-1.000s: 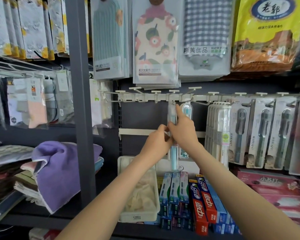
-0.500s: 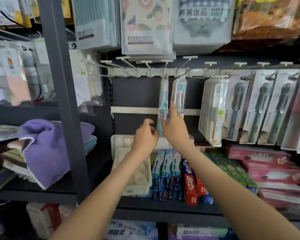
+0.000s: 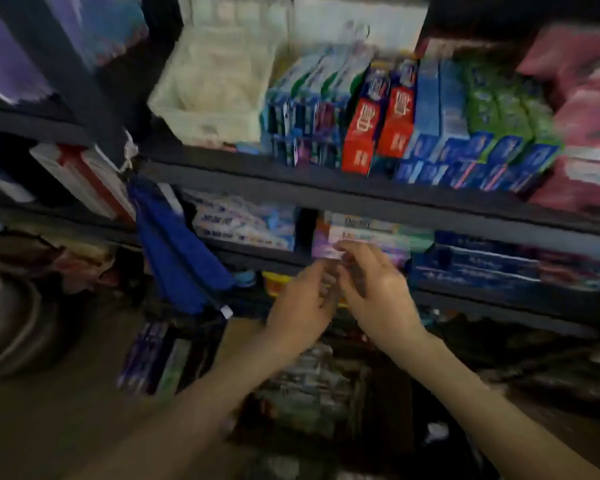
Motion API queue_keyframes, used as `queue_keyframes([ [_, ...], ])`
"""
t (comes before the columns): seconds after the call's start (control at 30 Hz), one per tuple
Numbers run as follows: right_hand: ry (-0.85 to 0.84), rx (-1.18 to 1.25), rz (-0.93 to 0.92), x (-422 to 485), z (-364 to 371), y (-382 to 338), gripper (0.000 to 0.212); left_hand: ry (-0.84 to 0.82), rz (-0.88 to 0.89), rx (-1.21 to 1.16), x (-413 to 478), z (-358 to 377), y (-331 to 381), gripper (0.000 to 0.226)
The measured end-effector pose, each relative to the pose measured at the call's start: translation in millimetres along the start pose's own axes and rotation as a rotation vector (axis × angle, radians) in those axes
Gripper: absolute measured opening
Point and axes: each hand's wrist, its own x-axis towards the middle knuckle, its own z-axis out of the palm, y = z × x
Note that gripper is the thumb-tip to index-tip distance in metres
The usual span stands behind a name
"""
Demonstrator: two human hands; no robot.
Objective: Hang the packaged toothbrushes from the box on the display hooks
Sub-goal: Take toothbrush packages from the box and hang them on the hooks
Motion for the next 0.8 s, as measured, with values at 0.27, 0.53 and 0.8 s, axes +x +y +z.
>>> queue_keyframes([
  [0.27,-0.445,0.062,0.395,-124,143,125,0.034,-0.315,-0.436,0.243,-64,106,-193,0.025],
  [0.53,-0.733,0.029,0.560,-191,314,252,0.038,-0.356,-0.646,0.298,-75,181,-354,0.039],
  [0.8,-0.741,-0.177,0.567,-190,439,344,0.064,-0.352,-0.766,0.475,-68,225,-445,0.046],
])
